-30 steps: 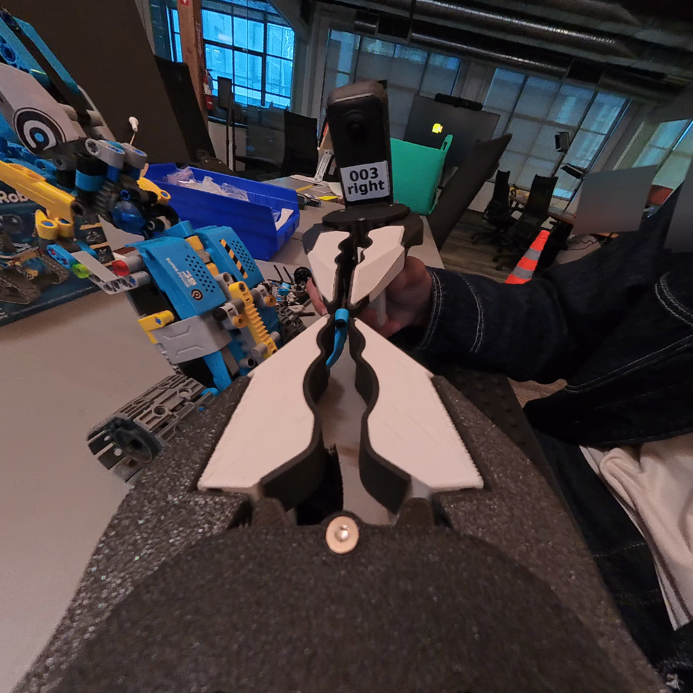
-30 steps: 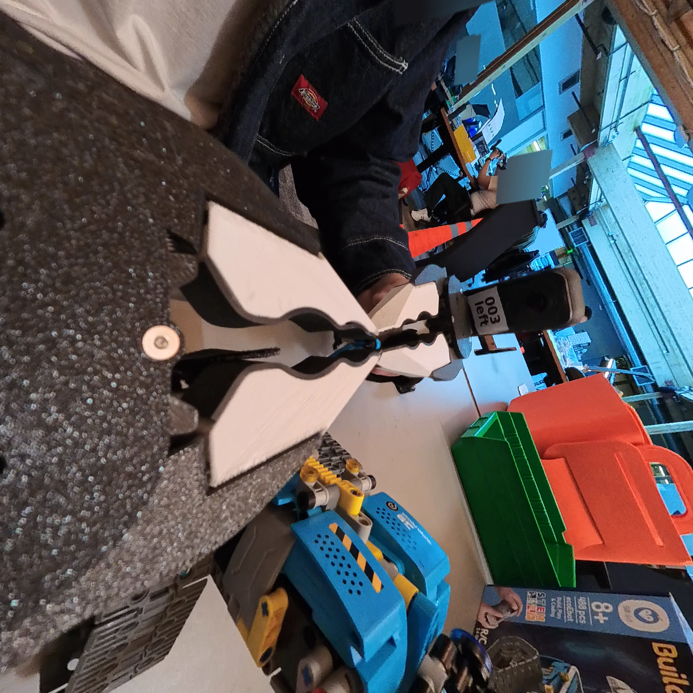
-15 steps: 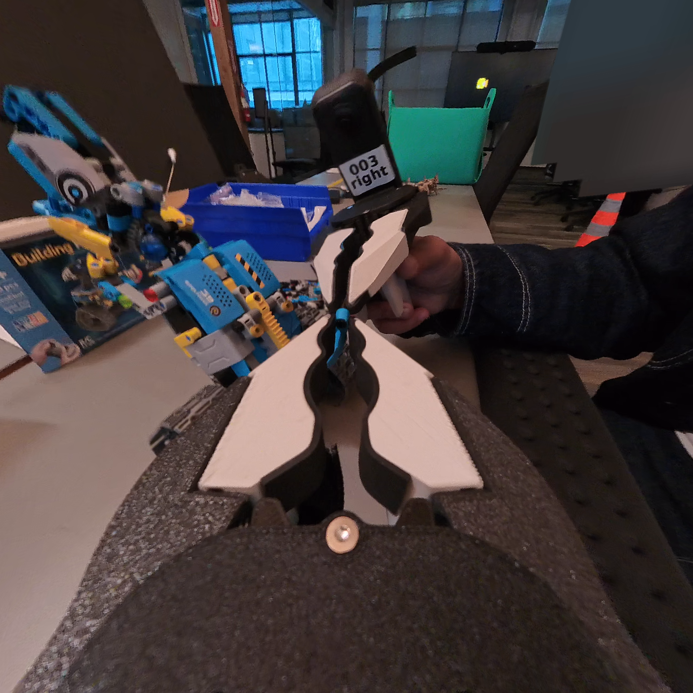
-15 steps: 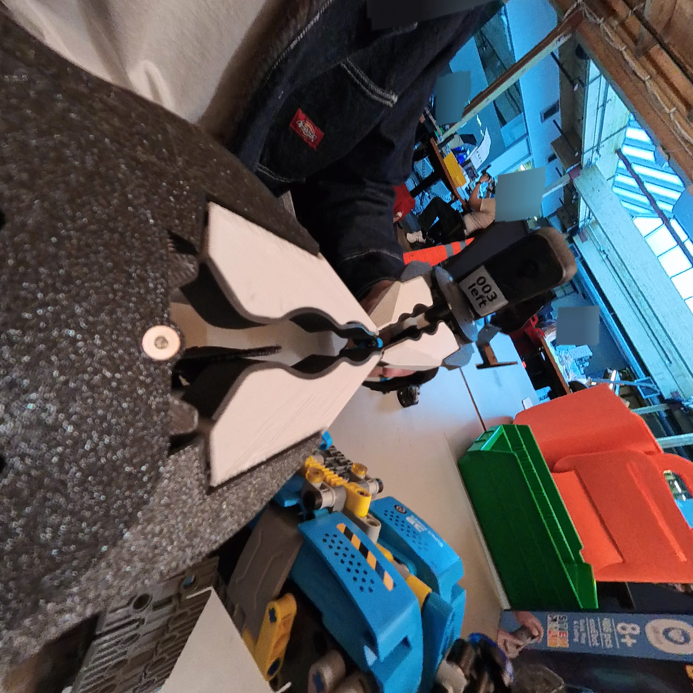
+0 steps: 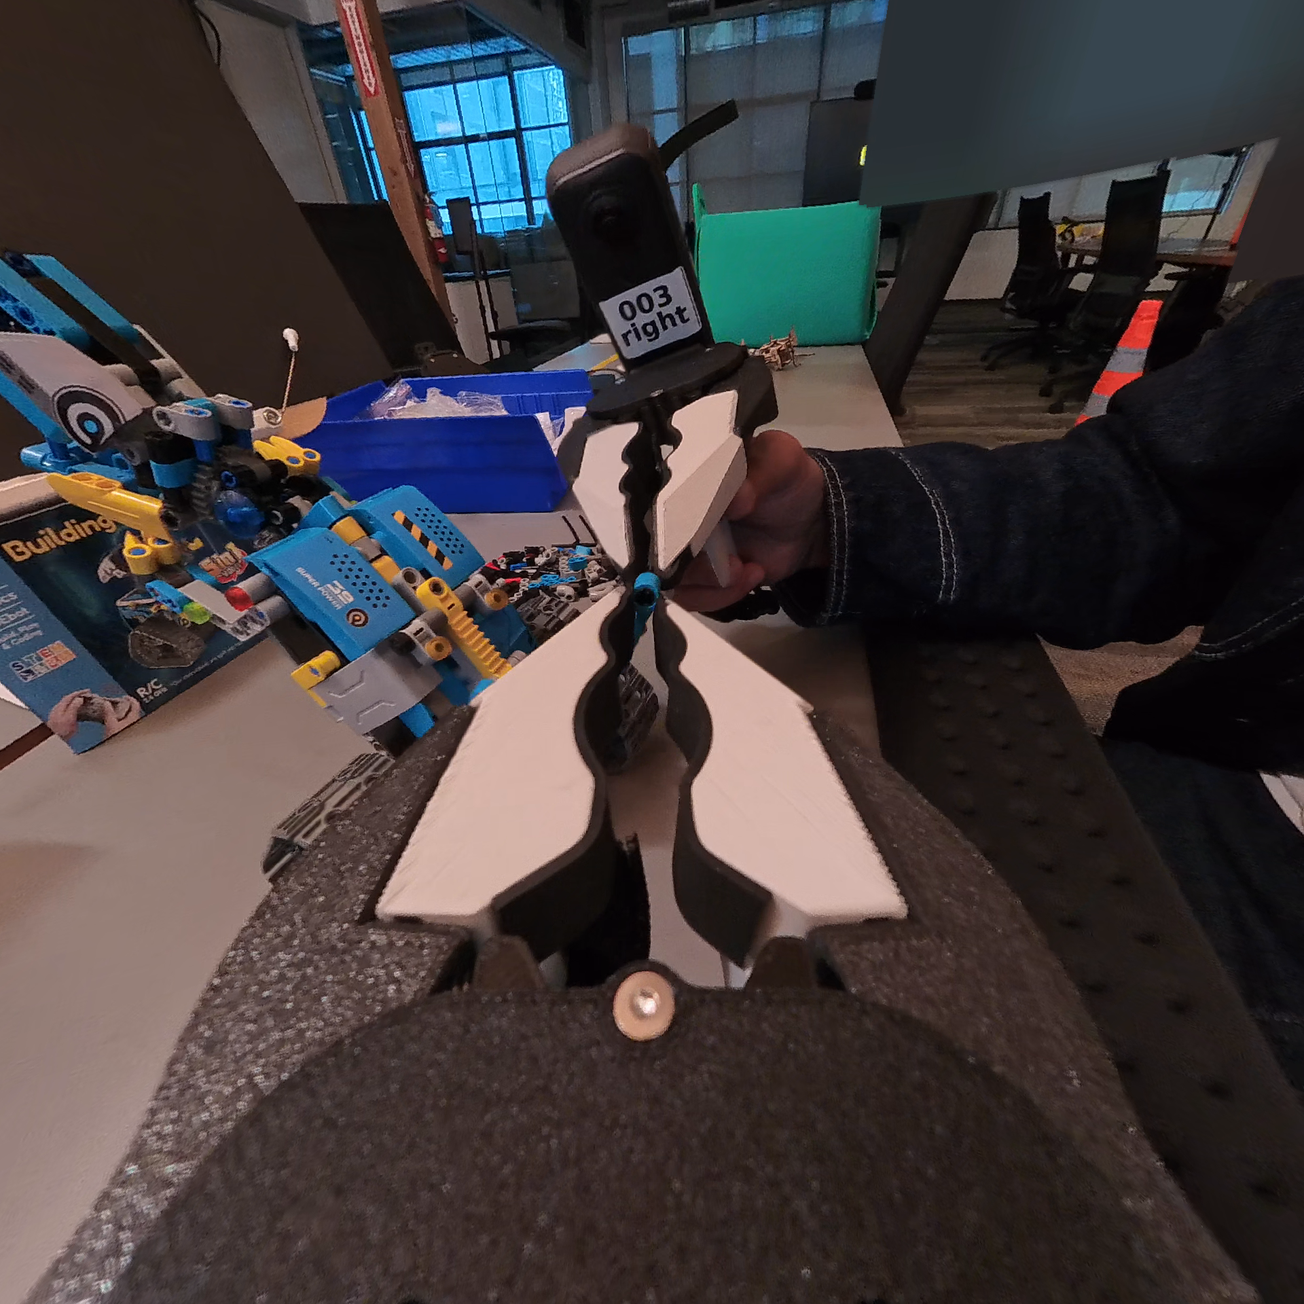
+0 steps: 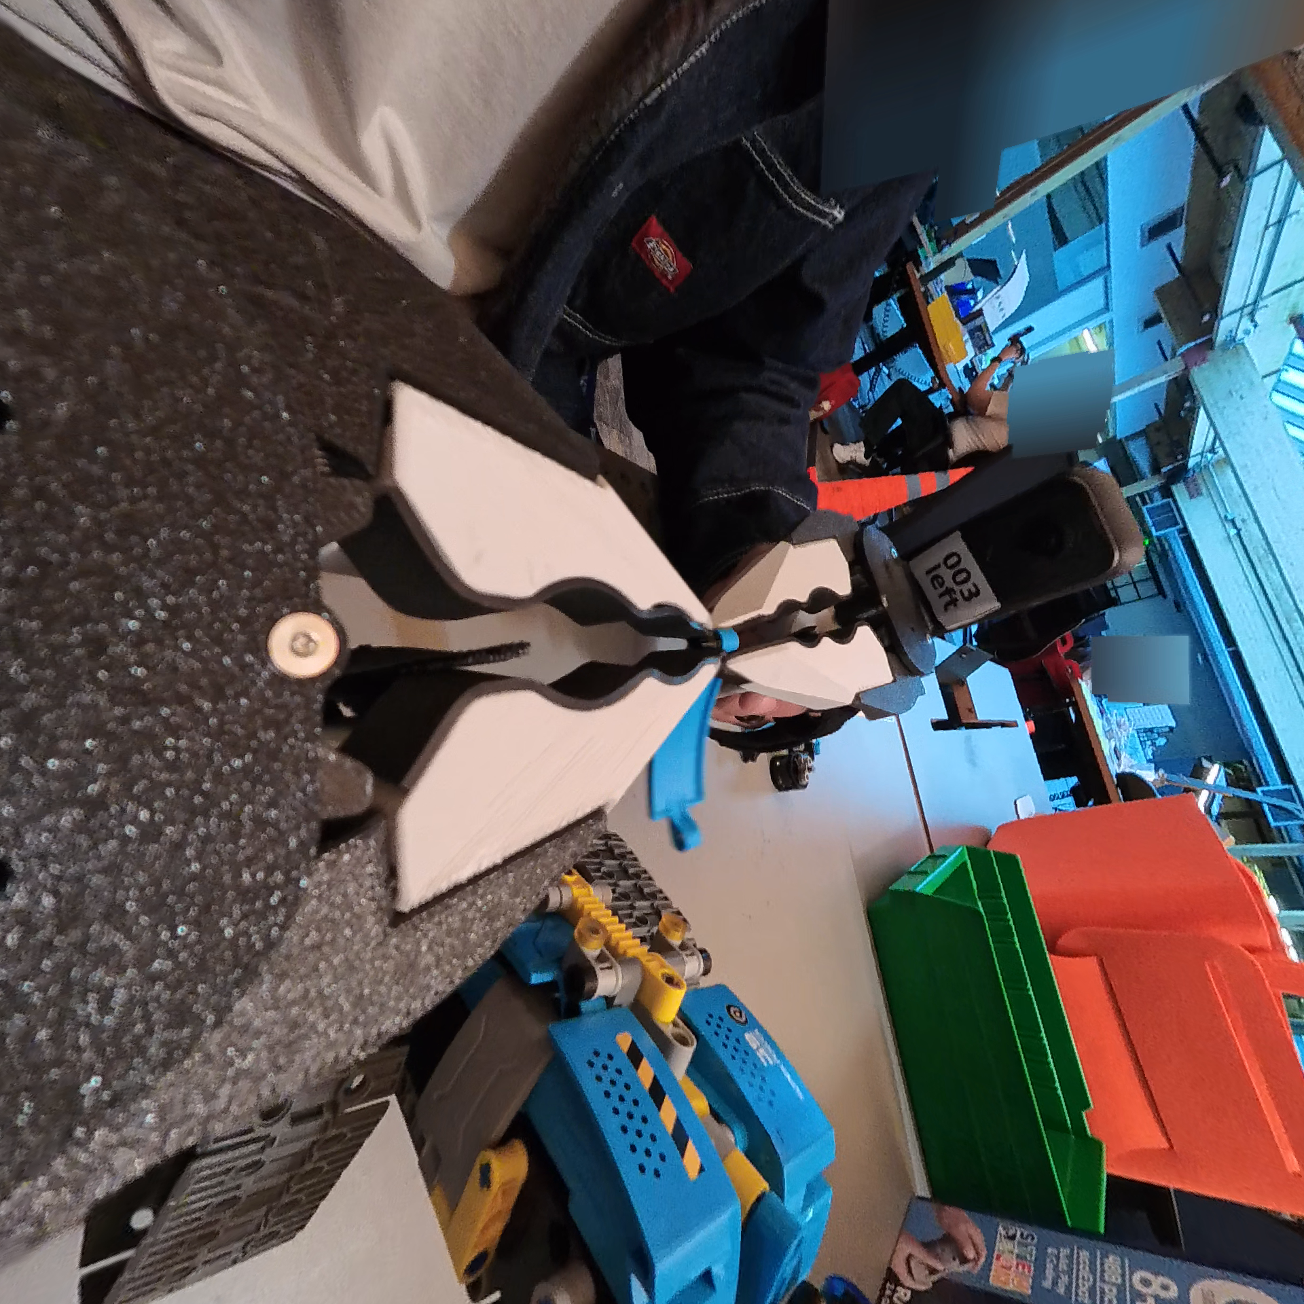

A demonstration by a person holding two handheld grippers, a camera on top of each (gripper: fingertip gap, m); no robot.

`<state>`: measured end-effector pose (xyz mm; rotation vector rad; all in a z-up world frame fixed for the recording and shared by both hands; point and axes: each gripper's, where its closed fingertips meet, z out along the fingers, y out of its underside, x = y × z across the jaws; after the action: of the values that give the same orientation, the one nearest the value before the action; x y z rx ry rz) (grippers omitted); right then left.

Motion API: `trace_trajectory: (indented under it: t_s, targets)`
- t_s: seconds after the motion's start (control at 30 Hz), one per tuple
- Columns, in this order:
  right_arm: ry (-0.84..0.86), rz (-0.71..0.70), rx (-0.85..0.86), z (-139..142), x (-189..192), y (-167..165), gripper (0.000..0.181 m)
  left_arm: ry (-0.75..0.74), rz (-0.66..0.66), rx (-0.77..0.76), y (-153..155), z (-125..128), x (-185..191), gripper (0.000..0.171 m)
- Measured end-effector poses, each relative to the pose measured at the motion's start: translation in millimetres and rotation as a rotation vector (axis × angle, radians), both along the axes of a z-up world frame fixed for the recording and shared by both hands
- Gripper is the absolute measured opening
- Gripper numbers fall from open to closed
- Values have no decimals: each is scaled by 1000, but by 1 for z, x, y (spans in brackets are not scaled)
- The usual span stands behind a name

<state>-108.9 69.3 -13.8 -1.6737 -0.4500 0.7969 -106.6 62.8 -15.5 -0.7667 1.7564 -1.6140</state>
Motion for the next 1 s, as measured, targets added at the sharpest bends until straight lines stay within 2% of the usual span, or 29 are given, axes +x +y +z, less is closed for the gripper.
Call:
trace_trajectory:
  t_s: [0.07,0.13,0.17,0.2,0.27,0.3,0.4,0.47,0.5,0.53,0.6,0.67,0.77,0.83,0.9,1.0]
  targets:
    - [-2,-25,18,4,7,-1,1,-15,1,-56,7,7,-3,1]
    - [84,-123,79,23,51,-16,0,-105,35,-278,49,41,-18,0]
    - [130,-123,103,31,62,-26,0,-102,66,-259,58,36,-18,0]
    - [139,-152,116,32,69,-27,0,-89,80,-203,52,27,-16,0]
    - [94,-154,94,26,61,-21,1,-72,23,-157,25,23,-12,1]
    - [78,-149,93,25,57,-20,1,-62,15,-151,22,21,-10,1]
    - [-4,-185,40,7,60,-16,2,-55,-7,-253,30,28,-14,1]
    - [-99,-310,7,-2,86,-13,2,-24,-11,-287,33,25,-12,3]
    - [-187,-422,-28,-10,114,-16,2,-7,3,-306,37,24,-10,3]
    - [-280,-559,-73,-19,149,-27,2,7,23,-327,42,23,-7,4]
    - [-410,-800,-255,-46,220,-68,3,44,10,-416,51,23,-5,4]
    - [-437,-909,-491,-85,262,-120,3,74,-24,-515,56,26,-6,4]
    - [-454,-977,-606,-108,279,-172,3,95,-82,-640,61,32,-8,4]
    - [-445,-996,-569,-107,279,-183,3,103,-167,-783,66,41,-13,4]
    - [-456,-1020,-601,-112,282,-192,10,117,-267,-941,74,49,-18,4]
    - [-491,-1038,-622,-116,286,-194,13,118,-291,-1094,93,51,-18,4]
